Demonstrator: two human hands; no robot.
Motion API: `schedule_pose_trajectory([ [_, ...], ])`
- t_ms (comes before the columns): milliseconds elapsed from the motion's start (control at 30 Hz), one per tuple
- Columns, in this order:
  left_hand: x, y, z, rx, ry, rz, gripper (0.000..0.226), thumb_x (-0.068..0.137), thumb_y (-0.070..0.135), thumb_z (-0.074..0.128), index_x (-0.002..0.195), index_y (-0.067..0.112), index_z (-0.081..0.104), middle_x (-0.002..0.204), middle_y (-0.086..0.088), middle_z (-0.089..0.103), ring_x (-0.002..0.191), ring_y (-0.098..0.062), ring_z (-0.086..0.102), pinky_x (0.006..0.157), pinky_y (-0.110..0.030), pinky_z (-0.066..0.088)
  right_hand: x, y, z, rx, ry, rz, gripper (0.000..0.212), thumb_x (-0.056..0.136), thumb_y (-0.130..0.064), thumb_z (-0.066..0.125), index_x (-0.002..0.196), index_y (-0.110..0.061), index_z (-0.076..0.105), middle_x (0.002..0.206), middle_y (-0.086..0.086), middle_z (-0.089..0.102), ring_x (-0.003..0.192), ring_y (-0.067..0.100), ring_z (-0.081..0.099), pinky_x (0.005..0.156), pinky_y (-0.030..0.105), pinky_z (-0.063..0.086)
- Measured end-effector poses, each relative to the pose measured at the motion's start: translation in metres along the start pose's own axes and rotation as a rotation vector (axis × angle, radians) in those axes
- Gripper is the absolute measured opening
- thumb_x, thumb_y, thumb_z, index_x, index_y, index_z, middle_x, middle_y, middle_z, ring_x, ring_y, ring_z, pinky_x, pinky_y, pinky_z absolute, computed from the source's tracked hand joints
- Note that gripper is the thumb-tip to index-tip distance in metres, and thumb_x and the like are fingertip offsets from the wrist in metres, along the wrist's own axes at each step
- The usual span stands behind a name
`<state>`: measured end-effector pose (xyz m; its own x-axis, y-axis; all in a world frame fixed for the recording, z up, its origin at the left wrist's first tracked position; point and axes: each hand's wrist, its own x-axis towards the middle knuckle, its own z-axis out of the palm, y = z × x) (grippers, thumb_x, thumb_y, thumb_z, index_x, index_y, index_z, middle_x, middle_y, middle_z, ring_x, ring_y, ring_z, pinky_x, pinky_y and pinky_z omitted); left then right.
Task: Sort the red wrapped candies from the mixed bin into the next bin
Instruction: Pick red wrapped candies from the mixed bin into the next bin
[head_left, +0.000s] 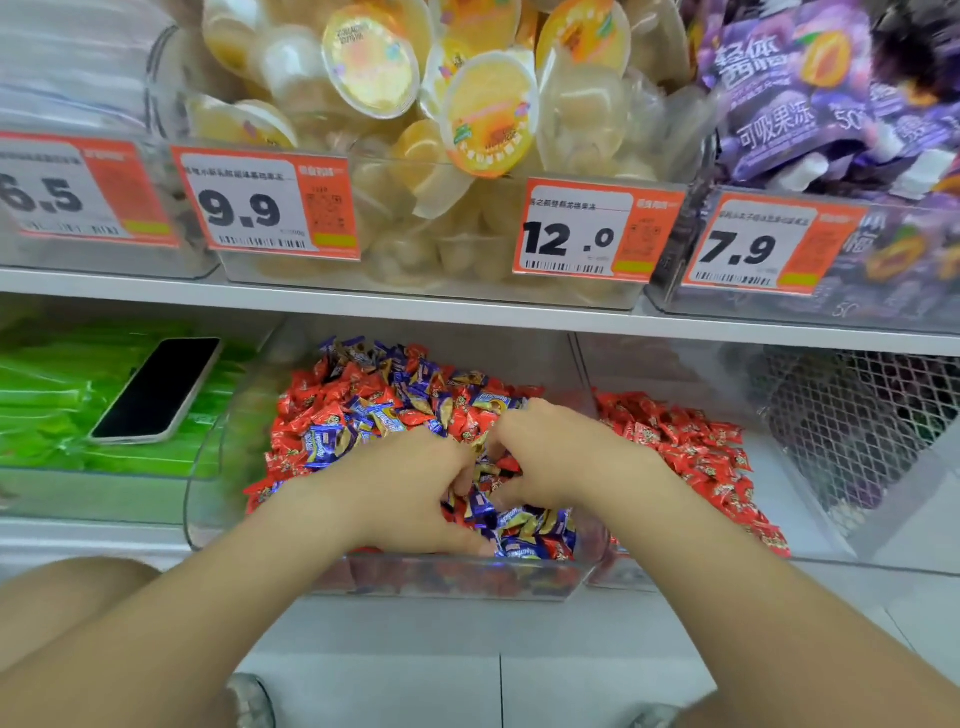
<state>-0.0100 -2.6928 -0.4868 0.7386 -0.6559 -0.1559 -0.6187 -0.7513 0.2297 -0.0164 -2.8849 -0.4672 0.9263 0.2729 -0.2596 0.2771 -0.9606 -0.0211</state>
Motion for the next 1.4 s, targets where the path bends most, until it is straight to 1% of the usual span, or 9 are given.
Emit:
schedule_pose_trajectory([
  [200, 0.003, -0.006, -0.006, -0.057, -0.108, 0.042, 0.017, 0.078, 0.028, 0.08, 0.093, 0.028, 0.075, 0.075, 0.017, 0.066, 0.067, 0.002, 0.06, 0.073, -0.036, 0.06, 0.002, 0.002, 0.005, 0.015, 0.057, -0.1, 0.02, 0.086, -0.032, 0.076, 0.106, -0.031, 0.075, 0.086, -0.017, 0.056, 0.096, 0.017, 0.053, 0.095, 0.039, 0.045],
  [333, 0.0, -0.02, -0.01, -0.061, -0.08, 0.036, 0.028, 0.089, 0.008, 0.06, 0.096, 0.032, 0.073, 0.078, 0.02, 0.062, 0.075, 0.014, 0.056, 0.07, -0.03, 0.053, 0.0, 0.003, 0.003, 0.076, 0.177, -0.106, 0.025, 0.087, -0.027, 0.065, 0.11, -0.035, 0.073, 0.077, -0.021, 0.05, 0.089, 0.012, 0.047, 0.1, 0.04, 0.04],
  [467, 0.0, -0.032, -0.011, -0.141, -0.095, 0.005, 0.045, 0.089, -0.006, 0.043, 0.103, 0.028, 0.067, 0.098, 0.005, 0.064, 0.086, -0.005, 0.061, 0.077, -0.035, 0.056, -0.008, -0.002, -0.009, 0.362, 0.285, -0.099, 0.027, 0.093, -0.018, 0.056, 0.107, -0.029, 0.076, 0.083, -0.015, 0.059, 0.07, -0.002, 0.053, 0.071, 0.021, 0.042],
  [633, -0.009, -0.042, -0.016, -0.184, -0.064, 0.036, 0.004, 0.095, 0.03, 0.065, 0.093, 0.031, 0.068, 0.086, 0.006, 0.067, 0.07, -0.004, 0.058, 0.064, -0.023, 0.045, -0.012, -0.014, -0.006, 0.431, 0.223, -0.107, 0.032, 0.099, -0.027, 0.052, 0.075, -0.01, 0.063, 0.06, 0.0, 0.055, 0.055, 0.012, 0.046, 0.066, 0.038, 0.05],
  [733, -0.016, -0.055, -0.013, -0.101, -0.125, 0.002, 0.041, 0.077, 0.062, 0.083, 0.11, 0.041, 0.068, 0.096, 0.013, 0.06, 0.081, -0.004, 0.057, 0.07, -0.026, 0.046, -0.009, -0.023, 0.004, 0.333, 0.123, -0.196, 0.054, 0.103, -0.053, 0.058, 0.074, -0.008, 0.065, 0.064, 0.012, 0.06, 0.064, 0.021, 0.051, 0.071, 0.035, 0.046],
  [900, -0.012, -0.053, -0.009, -0.047, -0.191, 0.069, 0.07, 0.078, 0.037, 0.091, 0.14, 0.038, 0.059, 0.097, 0.026, 0.046, 0.089, -0.001, 0.05, 0.072, -0.016, 0.038, -0.005, -0.028, 0.009, 0.267, 0.022, -0.295, 0.014, 0.1, -0.03, 0.07, 0.105, -0.024, 0.082, 0.101, -0.013, 0.077, 0.091, 0.004, 0.066, 0.087, 0.031, 0.055],
  [1200, -0.005, -0.056, 0.003, 0.072, -0.112, 0.098, 0.054, 0.081, 0.045, 0.085, 0.127, 0.036, 0.06, 0.111, 0.012, 0.047, 0.103, -0.014, 0.055, 0.08, -0.034, 0.049, 0.006, -0.039, 0.017, 0.105, -0.038, -0.251, 0.032, 0.084, -0.045, 0.084, 0.078, -0.016, 0.075, 0.058, -0.007, 0.06, 0.061, 0.012, 0.057, 0.065, 0.041, 0.057],
  [1300, -0.006, -0.057, 0.004, 0.166, -0.048, 0.12, 0.032, 0.091, 0.05, 0.073, 0.114, 0.029, 0.064, 0.105, 0.01, 0.05, 0.096, -0.014, 0.054, 0.078, -0.037, 0.049, 0.007, -0.033, 0.01, 0.189, -0.001, -0.213, 0.052, 0.091, -0.052, 0.073, 0.076, -0.002, 0.068, 0.069, 0.018, 0.066, 0.064, 0.032, 0.057, 0.062, 0.045, 0.049],
  [1400, -0.011, -0.061, 0.0, 0.093, -0.008, 0.103, 0.027, 0.099, 0.051, 0.063, 0.106, 0.024, 0.061, 0.097, 0.008, 0.054, 0.085, -0.013, 0.051, 0.075, -0.036, 0.045, 0.006, -0.023, 0.001, 0.29, 0.104, -0.162, 0.043, 0.1, -0.046, 0.064, 0.087, -0.005, 0.06, 0.069, 0.01, 0.064, 0.061, 0.022, 0.051, 0.053, 0.034, 0.035],
])
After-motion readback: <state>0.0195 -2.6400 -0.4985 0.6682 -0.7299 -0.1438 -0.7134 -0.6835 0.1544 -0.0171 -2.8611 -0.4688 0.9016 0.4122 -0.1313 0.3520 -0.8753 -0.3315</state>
